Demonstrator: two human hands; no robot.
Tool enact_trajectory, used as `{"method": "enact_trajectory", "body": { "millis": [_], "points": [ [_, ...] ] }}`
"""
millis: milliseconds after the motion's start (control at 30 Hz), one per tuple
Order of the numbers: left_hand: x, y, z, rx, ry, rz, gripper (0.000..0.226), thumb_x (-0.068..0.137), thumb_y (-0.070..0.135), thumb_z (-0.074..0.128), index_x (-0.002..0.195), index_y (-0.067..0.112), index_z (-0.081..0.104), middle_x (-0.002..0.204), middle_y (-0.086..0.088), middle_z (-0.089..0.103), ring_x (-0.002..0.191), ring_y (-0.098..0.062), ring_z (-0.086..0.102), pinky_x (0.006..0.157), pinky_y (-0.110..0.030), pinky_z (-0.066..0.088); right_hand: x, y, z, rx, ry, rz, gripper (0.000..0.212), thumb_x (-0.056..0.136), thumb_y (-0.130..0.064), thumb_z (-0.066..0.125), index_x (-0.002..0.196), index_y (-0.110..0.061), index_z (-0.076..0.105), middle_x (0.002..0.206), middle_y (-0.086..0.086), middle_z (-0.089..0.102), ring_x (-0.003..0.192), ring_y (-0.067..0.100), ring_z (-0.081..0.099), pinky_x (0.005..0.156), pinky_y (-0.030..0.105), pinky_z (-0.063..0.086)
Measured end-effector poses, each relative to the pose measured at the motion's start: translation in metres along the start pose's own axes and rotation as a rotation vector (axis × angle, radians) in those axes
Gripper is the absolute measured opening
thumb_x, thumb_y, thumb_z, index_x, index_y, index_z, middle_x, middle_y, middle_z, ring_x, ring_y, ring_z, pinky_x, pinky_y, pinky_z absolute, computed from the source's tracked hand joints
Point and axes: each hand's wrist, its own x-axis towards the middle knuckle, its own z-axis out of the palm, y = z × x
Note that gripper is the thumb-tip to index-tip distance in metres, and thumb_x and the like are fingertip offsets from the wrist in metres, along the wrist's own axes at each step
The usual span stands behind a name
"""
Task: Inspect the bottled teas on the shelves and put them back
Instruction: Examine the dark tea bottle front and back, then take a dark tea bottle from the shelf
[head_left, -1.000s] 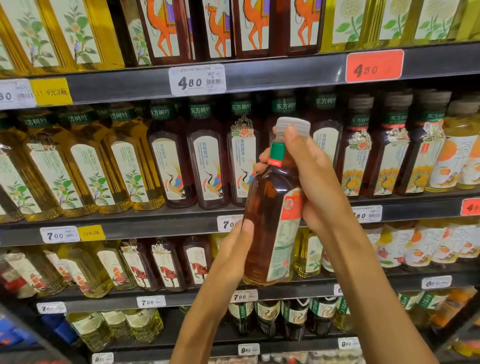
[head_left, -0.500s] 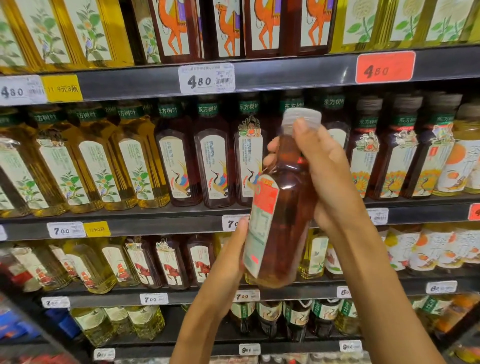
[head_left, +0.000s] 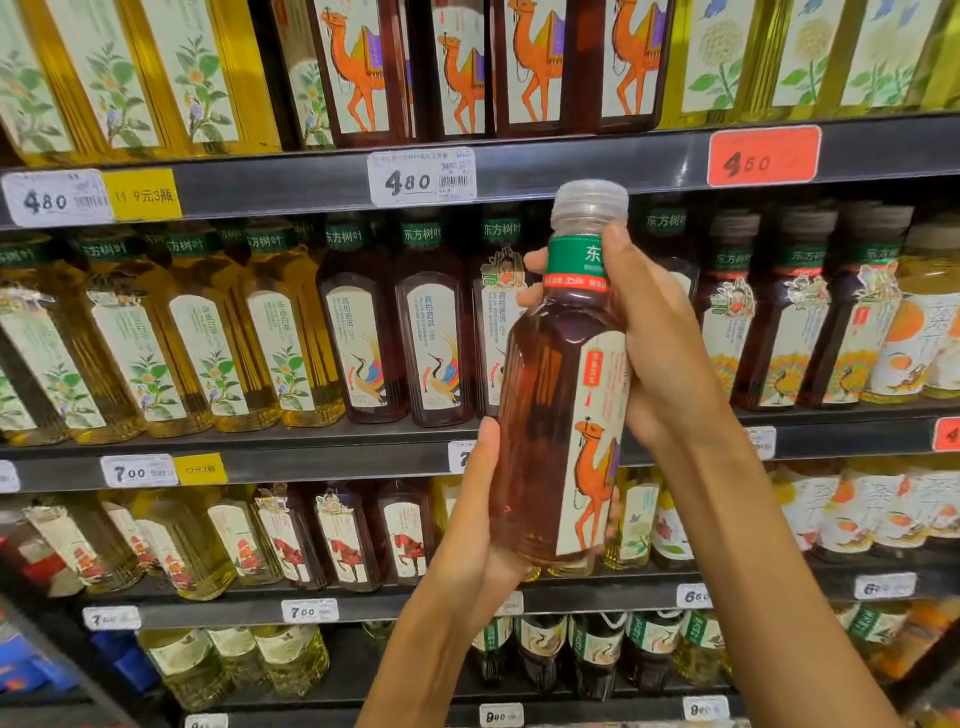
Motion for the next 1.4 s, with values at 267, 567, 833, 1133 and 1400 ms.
{"method": "enact_trajectory", "body": {
  "millis": [267,567,833,1133,1400],
  "points": [
    [0.012,0.046,0.009,0.604,0.165,0.322,0.066,0.069,0.06,0.063,0.128,0.041,0.041,0.118,0.024,0.063,0.111,0.001,0.06,0.087,-0.016,0.051,0.026,-0.014,0.019,-0.154,0.074,-0.163,0.035,0.093,-0.037,0.051,0.119,-0.015,0.056,0.091,0.002,0.073,0.075,0.014,0.069,0.063,0.026,0.057],
    [0.036,0.126,0.028,0.896,0.366,0.729,0.063,0.078,0.051,0.066,0.135,0.035,0.044,0.122,0.022,0.051,0.113,0.003,0.054,0.093,-0.02,0.05,0.075,-0.069,0.062,-0.255,-0.012,-0.446,0.028,0.1,-0.028,0.047,0.122,-0.012,0.053,0.102,0.009,0.067,0.09,0.023,0.067,0.078,0.039,0.056],
    [0.075,0.196,0.034,0.956,0.467,0.925,0.059,0.092,0.027,0.061,0.144,0.013,0.036,0.14,-0.005,0.05,0.129,-0.015,0.047,0.106,-0.04,0.042,0.14,-0.101,0.098,-0.488,-0.024,-0.755,0.04,0.102,-0.013,0.041,0.137,0.005,0.035,0.133,0.017,0.05,0.124,0.026,0.051,0.104,0.042,0.043],
    [0.108,0.208,0.022,1.06,0.494,0.944,0.061,0.095,0.03,0.054,0.147,0.013,0.028,0.143,-0.005,0.047,0.13,-0.011,0.045,0.106,-0.037,0.043,0.177,-0.094,0.098,-0.582,0.004,-0.748,0.049,0.101,-0.018,0.046,0.144,0.001,0.029,0.14,0.011,0.044,0.124,0.01,0.045,0.1,0.015,0.04],
    [0.125,0.203,0.027,1.18,0.668,0.975,0.071,0.094,0.036,0.053,0.151,0.017,0.015,0.151,-0.003,0.035,0.136,-0.011,0.037,0.111,-0.027,0.034,0.201,-0.086,0.095,-0.908,0.129,-0.735,0.056,0.098,-0.026,0.052,0.145,-0.007,0.03,0.139,0.01,0.045,0.121,0.018,0.049,0.098,0.033,0.044]
  ]
}}
